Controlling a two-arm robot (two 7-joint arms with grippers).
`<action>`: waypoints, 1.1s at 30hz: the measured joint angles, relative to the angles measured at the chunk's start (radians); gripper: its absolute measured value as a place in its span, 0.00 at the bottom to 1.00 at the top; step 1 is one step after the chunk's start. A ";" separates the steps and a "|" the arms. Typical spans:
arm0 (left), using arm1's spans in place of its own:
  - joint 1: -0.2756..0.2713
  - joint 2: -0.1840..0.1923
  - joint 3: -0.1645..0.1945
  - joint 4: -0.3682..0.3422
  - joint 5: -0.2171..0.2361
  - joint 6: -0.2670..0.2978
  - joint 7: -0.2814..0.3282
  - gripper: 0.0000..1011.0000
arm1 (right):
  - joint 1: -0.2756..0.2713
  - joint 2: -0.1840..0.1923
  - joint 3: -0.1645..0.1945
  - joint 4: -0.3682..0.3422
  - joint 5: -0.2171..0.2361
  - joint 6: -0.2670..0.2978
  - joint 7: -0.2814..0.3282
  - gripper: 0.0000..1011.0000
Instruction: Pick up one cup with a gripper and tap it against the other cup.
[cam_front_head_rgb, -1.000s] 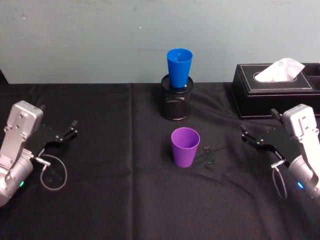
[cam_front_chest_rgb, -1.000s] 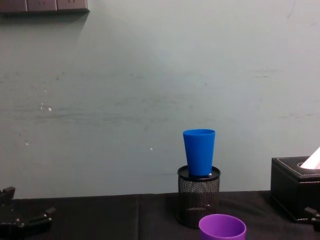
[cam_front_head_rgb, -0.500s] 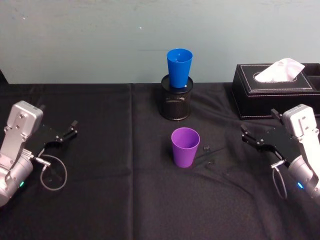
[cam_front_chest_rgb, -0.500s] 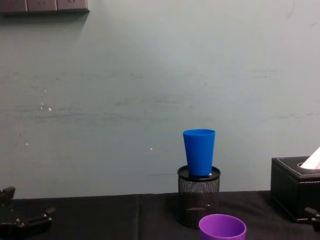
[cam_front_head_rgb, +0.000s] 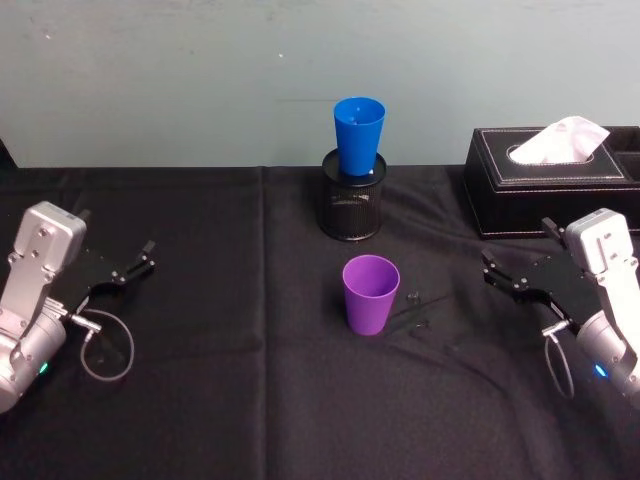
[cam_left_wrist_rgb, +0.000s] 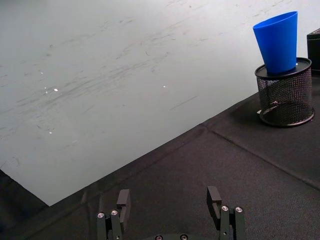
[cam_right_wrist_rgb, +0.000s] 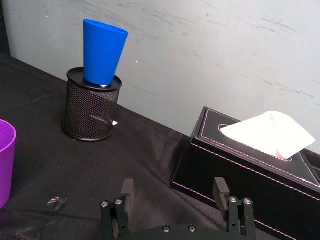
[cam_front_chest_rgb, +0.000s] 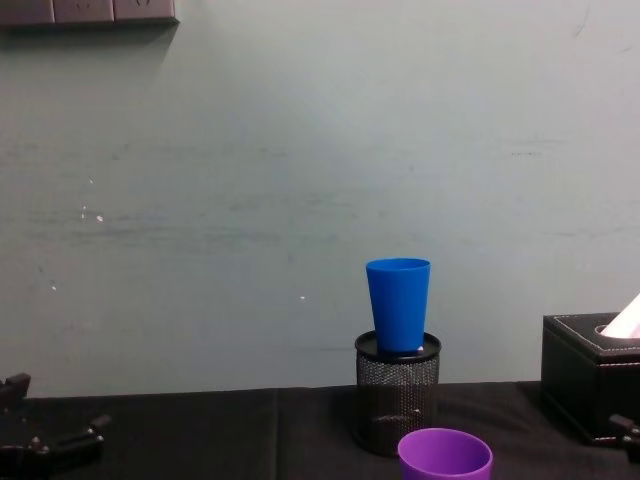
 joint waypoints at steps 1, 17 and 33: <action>0.000 0.000 0.000 0.000 0.000 0.000 0.000 0.99 | 0.000 0.000 0.000 0.000 0.000 0.000 0.000 0.99; 0.000 0.000 0.000 0.000 0.000 0.000 0.000 0.99 | 0.000 0.000 0.000 0.000 0.000 0.000 0.000 0.99; 0.000 0.000 0.000 0.000 0.000 0.000 0.000 0.99 | -0.124 0.028 0.056 -0.095 0.087 -0.102 0.131 0.99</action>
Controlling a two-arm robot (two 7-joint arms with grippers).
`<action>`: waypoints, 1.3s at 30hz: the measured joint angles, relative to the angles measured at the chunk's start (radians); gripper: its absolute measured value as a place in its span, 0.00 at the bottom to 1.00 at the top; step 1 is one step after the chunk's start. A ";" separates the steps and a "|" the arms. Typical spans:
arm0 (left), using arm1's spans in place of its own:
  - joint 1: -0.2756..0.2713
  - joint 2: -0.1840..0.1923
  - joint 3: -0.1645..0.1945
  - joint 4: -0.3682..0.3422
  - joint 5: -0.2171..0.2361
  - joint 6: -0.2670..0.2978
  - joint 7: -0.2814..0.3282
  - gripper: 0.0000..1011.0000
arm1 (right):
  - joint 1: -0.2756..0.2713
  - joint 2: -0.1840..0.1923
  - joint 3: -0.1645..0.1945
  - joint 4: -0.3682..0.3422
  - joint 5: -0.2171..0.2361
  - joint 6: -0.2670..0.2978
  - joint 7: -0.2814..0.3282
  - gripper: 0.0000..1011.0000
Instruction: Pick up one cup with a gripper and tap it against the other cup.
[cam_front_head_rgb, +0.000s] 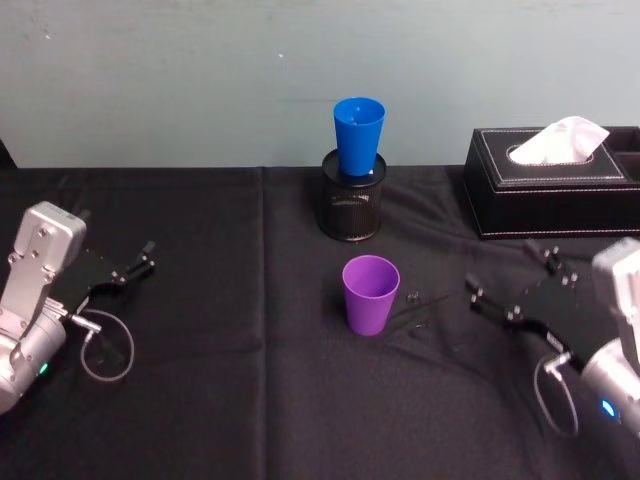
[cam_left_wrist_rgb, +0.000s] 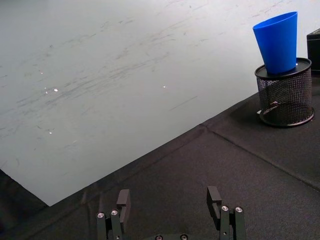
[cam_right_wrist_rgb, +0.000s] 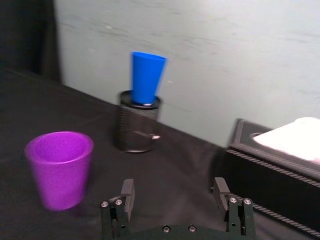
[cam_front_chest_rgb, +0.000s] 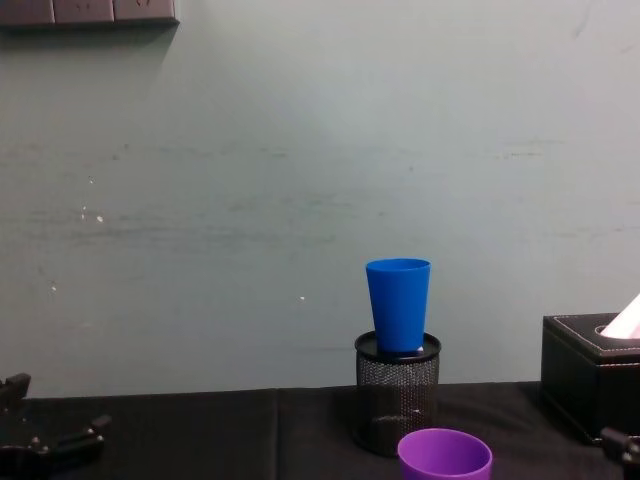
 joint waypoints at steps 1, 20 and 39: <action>0.000 0.000 0.000 0.000 0.000 0.000 0.000 0.99 | -0.019 0.006 0.003 -0.011 0.021 -0.010 0.027 0.99; 0.000 0.000 0.000 0.000 0.000 0.000 0.000 0.99 | -0.033 -0.046 -0.059 -0.011 0.069 -0.017 0.251 0.99; 0.000 0.000 0.000 0.000 0.000 0.000 0.000 0.99 | 0.126 -0.213 -0.081 0.173 0.028 0.059 0.282 0.99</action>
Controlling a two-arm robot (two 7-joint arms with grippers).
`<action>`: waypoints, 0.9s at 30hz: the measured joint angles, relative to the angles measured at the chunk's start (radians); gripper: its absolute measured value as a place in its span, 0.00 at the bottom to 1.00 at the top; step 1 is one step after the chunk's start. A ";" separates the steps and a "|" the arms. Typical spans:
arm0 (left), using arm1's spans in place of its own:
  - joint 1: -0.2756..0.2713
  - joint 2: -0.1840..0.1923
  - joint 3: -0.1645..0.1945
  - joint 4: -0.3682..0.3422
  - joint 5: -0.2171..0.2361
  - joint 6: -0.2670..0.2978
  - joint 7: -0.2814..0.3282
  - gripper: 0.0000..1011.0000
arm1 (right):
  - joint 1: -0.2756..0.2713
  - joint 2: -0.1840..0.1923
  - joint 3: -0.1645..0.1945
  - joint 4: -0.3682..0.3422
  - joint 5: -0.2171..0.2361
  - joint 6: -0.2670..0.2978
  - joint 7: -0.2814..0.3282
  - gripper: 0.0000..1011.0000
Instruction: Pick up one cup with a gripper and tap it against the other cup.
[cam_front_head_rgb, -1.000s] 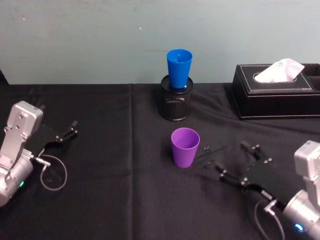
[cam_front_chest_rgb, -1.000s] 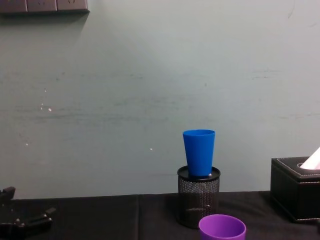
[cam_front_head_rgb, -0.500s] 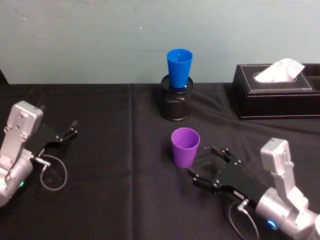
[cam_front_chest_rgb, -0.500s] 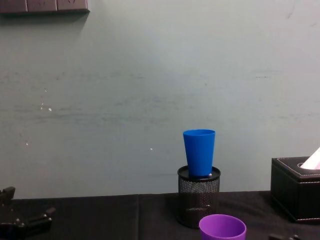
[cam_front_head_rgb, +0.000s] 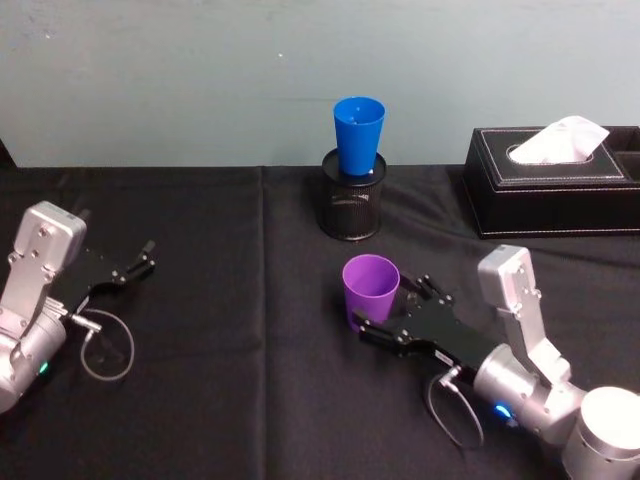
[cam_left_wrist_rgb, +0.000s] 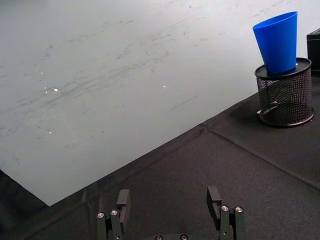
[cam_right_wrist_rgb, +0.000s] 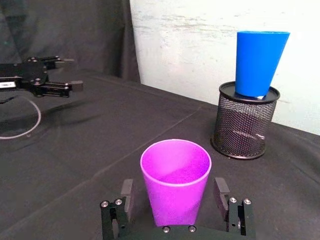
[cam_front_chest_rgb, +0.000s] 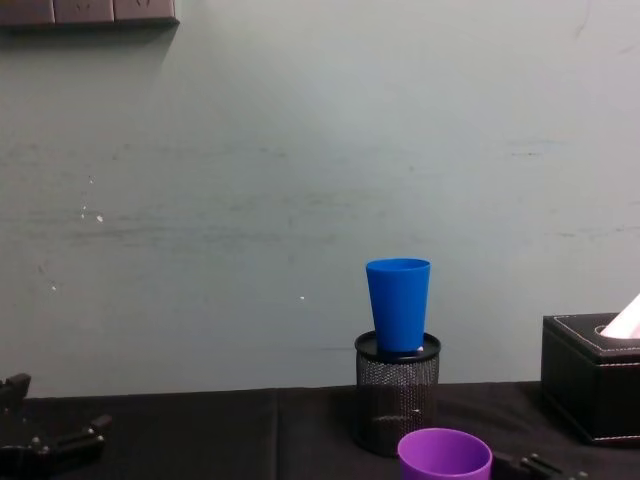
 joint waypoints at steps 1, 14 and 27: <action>0.000 0.000 0.000 0.000 0.000 0.000 0.000 0.99 | 0.006 -0.007 0.000 0.009 -0.002 0.000 0.000 0.99; 0.000 0.000 0.000 0.000 0.000 0.000 0.000 0.99 | 0.057 -0.083 0.003 0.097 -0.039 -0.016 0.008 0.99; 0.000 0.000 0.000 0.000 0.000 0.000 0.000 0.99 | 0.068 -0.114 0.029 0.119 -0.066 -0.034 0.017 0.99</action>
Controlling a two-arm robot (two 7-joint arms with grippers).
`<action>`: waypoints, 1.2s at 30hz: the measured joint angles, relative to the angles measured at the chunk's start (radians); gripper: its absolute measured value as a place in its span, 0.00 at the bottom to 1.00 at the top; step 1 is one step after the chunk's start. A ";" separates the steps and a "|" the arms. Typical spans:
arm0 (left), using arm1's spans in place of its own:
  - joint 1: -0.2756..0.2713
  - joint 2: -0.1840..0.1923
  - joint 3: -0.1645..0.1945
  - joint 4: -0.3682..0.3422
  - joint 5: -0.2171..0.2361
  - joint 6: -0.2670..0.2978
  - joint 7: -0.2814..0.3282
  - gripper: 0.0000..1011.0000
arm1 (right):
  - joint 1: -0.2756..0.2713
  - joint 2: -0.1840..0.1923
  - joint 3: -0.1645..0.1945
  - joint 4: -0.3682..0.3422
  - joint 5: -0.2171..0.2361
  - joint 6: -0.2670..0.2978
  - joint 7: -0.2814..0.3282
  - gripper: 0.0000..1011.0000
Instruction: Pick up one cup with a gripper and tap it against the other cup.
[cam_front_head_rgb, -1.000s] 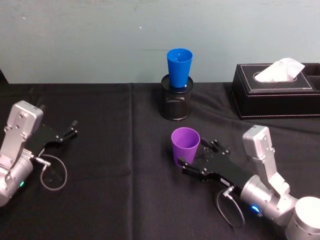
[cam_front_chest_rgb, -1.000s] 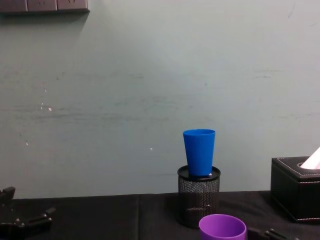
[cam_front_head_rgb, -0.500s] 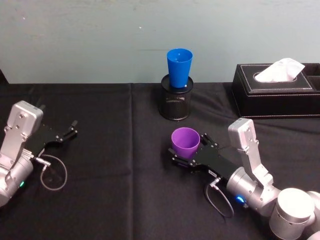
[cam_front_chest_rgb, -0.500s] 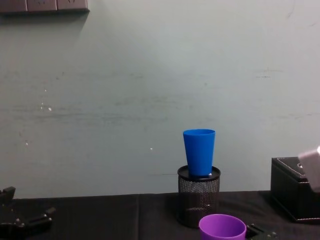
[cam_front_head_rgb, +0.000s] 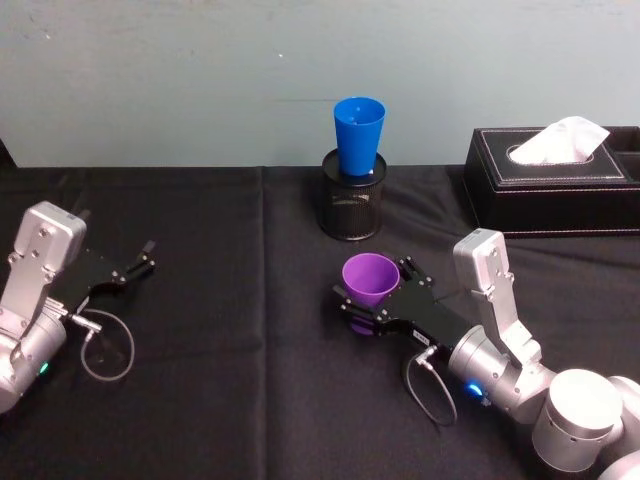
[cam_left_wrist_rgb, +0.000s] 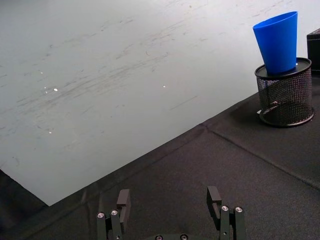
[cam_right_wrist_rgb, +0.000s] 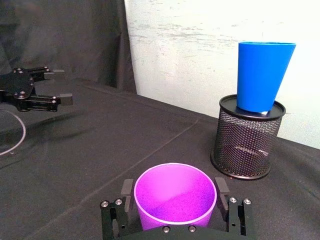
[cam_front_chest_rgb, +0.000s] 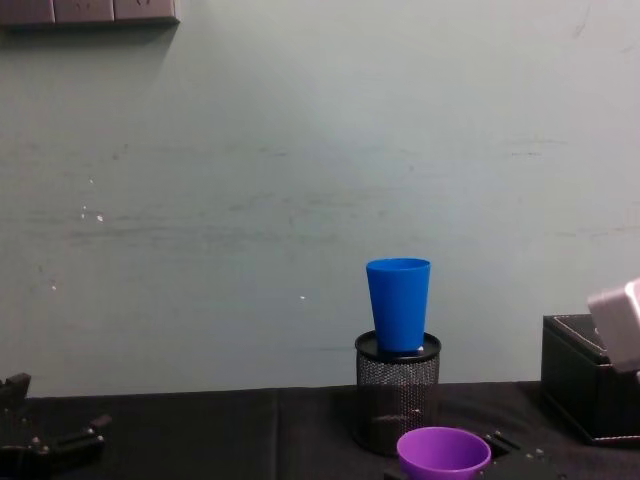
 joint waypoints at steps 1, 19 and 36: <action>0.000 0.000 0.000 0.000 0.000 0.000 0.000 0.99 | 0.001 -0.002 0.001 0.002 -0.003 -0.001 0.000 0.99; 0.000 0.000 0.000 0.000 0.000 0.000 0.000 0.99 | 0.002 -0.004 0.003 0.003 -0.011 -0.002 -0.001 0.94; 0.000 0.000 0.000 0.000 0.000 0.000 0.000 0.99 | -0.009 0.003 0.015 -0.032 0.004 0.011 0.017 0.74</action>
